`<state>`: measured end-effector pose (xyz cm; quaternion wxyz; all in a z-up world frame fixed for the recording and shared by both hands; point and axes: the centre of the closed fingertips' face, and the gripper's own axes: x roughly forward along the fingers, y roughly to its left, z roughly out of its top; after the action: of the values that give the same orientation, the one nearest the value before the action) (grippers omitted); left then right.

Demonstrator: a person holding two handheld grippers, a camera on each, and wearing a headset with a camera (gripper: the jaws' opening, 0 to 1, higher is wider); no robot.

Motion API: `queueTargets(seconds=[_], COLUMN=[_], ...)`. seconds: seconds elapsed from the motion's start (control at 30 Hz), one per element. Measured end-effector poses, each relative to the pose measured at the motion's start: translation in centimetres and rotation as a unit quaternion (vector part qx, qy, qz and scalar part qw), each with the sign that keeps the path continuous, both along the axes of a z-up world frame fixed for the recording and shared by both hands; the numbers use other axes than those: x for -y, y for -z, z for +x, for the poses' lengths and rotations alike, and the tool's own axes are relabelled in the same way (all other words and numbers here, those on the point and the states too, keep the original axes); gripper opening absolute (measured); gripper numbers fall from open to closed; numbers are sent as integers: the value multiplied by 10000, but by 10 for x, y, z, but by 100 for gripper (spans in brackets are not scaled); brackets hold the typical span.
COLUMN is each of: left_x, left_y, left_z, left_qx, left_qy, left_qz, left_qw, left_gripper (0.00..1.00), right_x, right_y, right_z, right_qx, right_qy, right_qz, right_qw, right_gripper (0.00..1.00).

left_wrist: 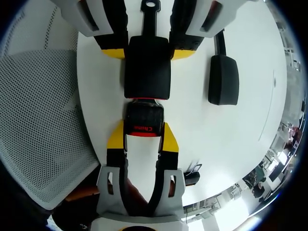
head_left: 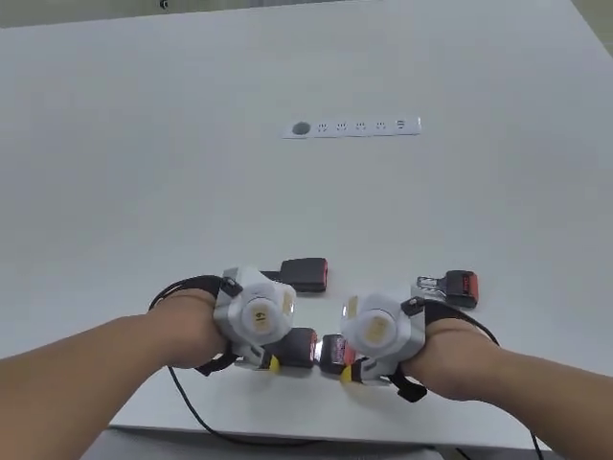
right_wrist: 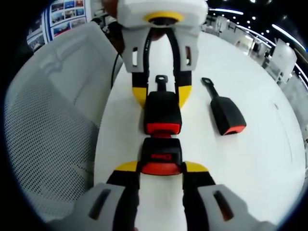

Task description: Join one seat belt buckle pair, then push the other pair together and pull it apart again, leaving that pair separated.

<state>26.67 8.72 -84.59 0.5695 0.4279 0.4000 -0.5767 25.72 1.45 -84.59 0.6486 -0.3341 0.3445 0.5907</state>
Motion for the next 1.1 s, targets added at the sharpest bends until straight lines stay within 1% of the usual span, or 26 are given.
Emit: queueTargets(seconds=[0.1,0.17,0.2,0.23,0.27,0.3,0.33,0.4,0.47,0.5,0.53,0.6,0.63,0.67,0.73,0.8,0.87,0.93,1.0,1.03,1.07,1.1], left_x=[0,0,0,-1,-1,-2,-2,-2,-2,-3,-5,-4,-3,-3,-1,2,6,8,11,14,15,17], left_y=[0,0,-1,-1,-1,-1,-1,-1,-2,-2,-3,-7,-11,-14,-25,-34,-40,-42,-43,-44,-44,-44], left_z=[0,0,0,0,0,0,0,0,0,-2,-4,-4,-4,-3,3,8,15,22,32,38,39,44], left_qx=[6,54,89,101,100,87,47,72,110,111,102,101,28,-8,69,54,109,177,251,276,283,309], left_qy=[-28,-7,29,38,27,-43,-204,-196,-188,-149,-83,-135,-285,-366,-368,-418,-432,-422,-478,-522,-536,-551], left_qz=[35,76,61,38,-33,-68,-94,-109,-113,-65,-26,-70,-138,-161,-249,-334,-404,-429,-462,-513,-523,-532], left_qw=[10000,10000,9999,9999,9999,9999,9997,9997,9997,9998,9999,9998,9995,9992,9990,9986,9982,9980,9975,9969,9968,9966], left_gripper=[34,34,34,34,34,34,34,34,34,36,38,41,41,41,42,42,42,42,42,40,39,39], right_x=[0,0,0,0,0,0,0,-1,-2,-1,-1,-2,-2,-2,-2,-1,2,5,11,16,17,23], right_y=[0,0,0,0,1,1,1,1,0,-2,-3,-10,-14,-19,-27,-34,-38,-40,-40,-40,-40,-40], right_z=[0,0,-1,0,1,1,1,1,1,2,3,4,6,9,11,13,13,16,21,24,25,30], right_qx=[15,44,57,41,-39,-80,-67,-44,74,167,207,185,214,239,223,252,238,290,338,380,393,431], right_qy=[-3,-55,-130,-103,-25,46,52,63,-1,-30,-29,53,95,146,214,235,231,226,260,257,257,278], right_qz=[-1,0,-4,-3,-2,6,27,49,54,5,5,139,207,264,383,463,492,522,517,499,493,455], right_qw=[10000,10000,9999,9999,10000,10000,10000,10000,10000,9999,9998,9997,9995,9993,9988,9983,9982,9980,9977,9977,9977,9976], right_gripper=[34,34,35,35,35,35,35,35,36,37,38,40,40,40,40,41,41,44,43,43,43,44])
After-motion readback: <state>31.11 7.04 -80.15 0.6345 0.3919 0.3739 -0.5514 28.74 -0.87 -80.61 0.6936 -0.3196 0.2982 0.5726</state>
